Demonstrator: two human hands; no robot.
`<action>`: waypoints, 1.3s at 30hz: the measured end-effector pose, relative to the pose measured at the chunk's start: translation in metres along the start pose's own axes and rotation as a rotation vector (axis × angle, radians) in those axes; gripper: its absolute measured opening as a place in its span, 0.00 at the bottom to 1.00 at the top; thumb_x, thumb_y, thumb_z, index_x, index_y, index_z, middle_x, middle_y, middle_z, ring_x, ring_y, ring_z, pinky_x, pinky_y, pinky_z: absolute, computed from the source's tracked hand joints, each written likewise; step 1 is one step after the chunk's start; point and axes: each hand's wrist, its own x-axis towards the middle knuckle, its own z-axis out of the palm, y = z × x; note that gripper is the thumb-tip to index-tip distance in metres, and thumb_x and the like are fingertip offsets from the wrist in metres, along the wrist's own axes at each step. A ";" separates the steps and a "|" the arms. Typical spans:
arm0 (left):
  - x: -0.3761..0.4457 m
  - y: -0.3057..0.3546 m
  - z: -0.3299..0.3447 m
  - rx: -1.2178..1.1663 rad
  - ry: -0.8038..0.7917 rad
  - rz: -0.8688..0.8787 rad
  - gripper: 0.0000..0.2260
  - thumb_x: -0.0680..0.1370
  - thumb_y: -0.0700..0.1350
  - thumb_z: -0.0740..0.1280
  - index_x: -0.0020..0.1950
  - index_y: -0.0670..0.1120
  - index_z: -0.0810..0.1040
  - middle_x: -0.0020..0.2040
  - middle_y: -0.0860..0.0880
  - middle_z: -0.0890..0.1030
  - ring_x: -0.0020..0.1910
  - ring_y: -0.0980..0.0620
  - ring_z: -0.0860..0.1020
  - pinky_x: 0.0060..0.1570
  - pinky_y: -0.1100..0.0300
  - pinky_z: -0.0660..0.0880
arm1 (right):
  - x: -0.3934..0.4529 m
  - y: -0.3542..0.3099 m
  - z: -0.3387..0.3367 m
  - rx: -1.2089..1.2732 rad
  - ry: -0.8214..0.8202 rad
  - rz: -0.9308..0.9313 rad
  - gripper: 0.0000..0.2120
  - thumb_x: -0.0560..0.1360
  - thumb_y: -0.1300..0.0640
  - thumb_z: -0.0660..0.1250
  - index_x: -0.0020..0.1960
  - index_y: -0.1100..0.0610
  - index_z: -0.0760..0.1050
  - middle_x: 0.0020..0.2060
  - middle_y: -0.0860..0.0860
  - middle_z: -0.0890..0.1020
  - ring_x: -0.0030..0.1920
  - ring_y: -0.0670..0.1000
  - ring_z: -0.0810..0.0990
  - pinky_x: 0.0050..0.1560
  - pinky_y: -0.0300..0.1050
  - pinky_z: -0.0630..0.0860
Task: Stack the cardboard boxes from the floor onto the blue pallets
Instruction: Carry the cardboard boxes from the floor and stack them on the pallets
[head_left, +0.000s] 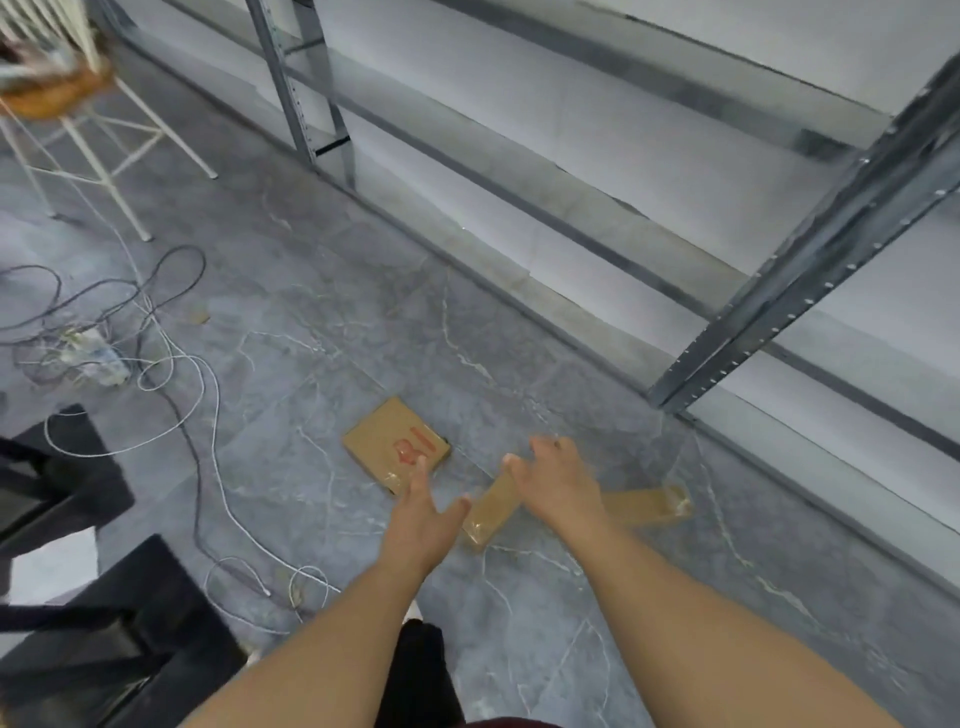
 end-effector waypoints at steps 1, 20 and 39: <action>0.011 -0.003 -0.016 -0.005 0.002 -0.007 0.36 0.77 0.53 0.64 0.77 0.49 0.46 0.77 0.46 0.54 0.74 0.46 0.56 0.71 0.51 0.56 | 0.009 -0.017 0.004 0.002 -0.009 0.005 0.25 0.78 0.43 0.56 0.69 0.55 0.66 0.67 0.57 0.66 0.66 0.58 0.68 0.63 0.51 0.66; 0.180 -0.106 0.007 -0.020 -0.141 -0.347 0.35 0.77 0.54 0.63 0.77 0.51 0.47 0.76 0.47 0.56 0.74 0.48 0.58 0.69 0.54 0.58 | 0.201 0.023 0.104 0.062 -0.144 0.265 0.24 0.76 0.45 0.61 0.69 0.55 0.67 0.66 0.58 0.69 0.67 0.57 0.68 0.64 0.51 0.66; 0.399 -0.303 0.254 -0.153 -0.243 -0.862 0.36 0.75 0.59 0.62 0.75 0.42 0.54 0.71 0.42 0.66 0.66 0.41 0.70 0.67 0.49 0.65 | 0.469 0.191 0.323 -0.243 -0.213 0.278 0.33 0.76 0.40 0.58 0.73 0.60 0.58 0.70 0.61 0.64 0.70 0.61 0.62 0.68 0.52 0.62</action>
